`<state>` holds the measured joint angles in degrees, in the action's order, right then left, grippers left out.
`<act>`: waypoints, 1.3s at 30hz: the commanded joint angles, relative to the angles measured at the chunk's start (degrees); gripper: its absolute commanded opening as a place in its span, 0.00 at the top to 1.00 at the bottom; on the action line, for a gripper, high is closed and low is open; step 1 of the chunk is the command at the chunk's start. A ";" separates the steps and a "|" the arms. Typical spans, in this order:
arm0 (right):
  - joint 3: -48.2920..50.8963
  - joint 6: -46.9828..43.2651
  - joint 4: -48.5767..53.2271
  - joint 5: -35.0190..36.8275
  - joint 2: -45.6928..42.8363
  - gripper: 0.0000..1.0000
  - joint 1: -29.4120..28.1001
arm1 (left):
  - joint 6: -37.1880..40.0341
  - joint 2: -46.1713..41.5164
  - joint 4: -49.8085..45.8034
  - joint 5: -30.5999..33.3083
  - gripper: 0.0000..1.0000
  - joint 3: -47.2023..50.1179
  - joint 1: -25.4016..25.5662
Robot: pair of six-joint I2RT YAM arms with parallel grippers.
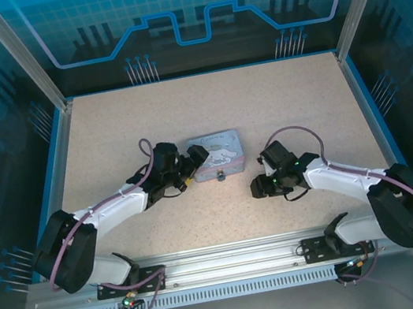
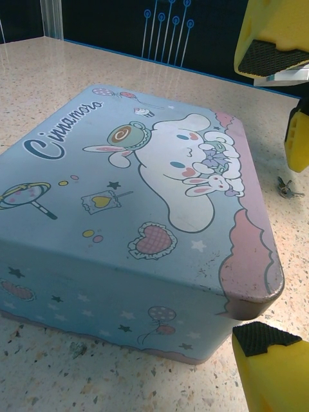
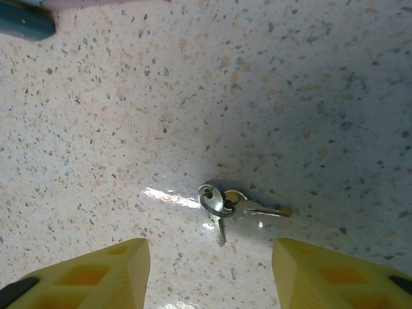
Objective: Unlock the padlock with the key
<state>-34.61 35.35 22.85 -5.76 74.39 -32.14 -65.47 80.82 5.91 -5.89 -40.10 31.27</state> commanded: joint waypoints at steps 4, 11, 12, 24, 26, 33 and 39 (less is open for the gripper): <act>-0.99 2.17 -0.71 0.48 2.45 0.48 -1.79 | 1.03 -0.44 0.38 0.00 0.01 -0.16 -0.33; -2.12 2.48 -1.36 2.02 5.36 0.48 -1.61 | 1.06 -0.57 0.15 0.00 0.01 -0.11 -0.35; -2.53 2.44 -1.49 2.22 5.79 0.49 -1.52 | 1.13 -0.65 0.21 0.03 0.01 -0.11 -0.36; -6.92 2.26 -2.11 2.69 10.54 0.50 -1.39 | 1.11 -0.64 0.15 0.26 0.01 0.02 -0.33; -7.43 2.24 -2.27 2.52 11.32 0.50 -1.52 | 1.09 -0.58 0.20 0.27 0.01 -0.05 -0.35; -9.23 1.40 -3.01 1.47 13.27 0.51 -2.43 | 1.07 0.08 0.57 0.07 0.01 -0.24 -0.33; -12.05 0.16 -0.04 3.85 15.07 0.52 -4.50 | 1.04 0.57 0.72 -0.21 0.01 -0.48 -0.33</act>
<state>-44.62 36.82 20.97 -3.22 88.53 -35.11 -65.47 80.86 5.91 -5.87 -40.10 31.27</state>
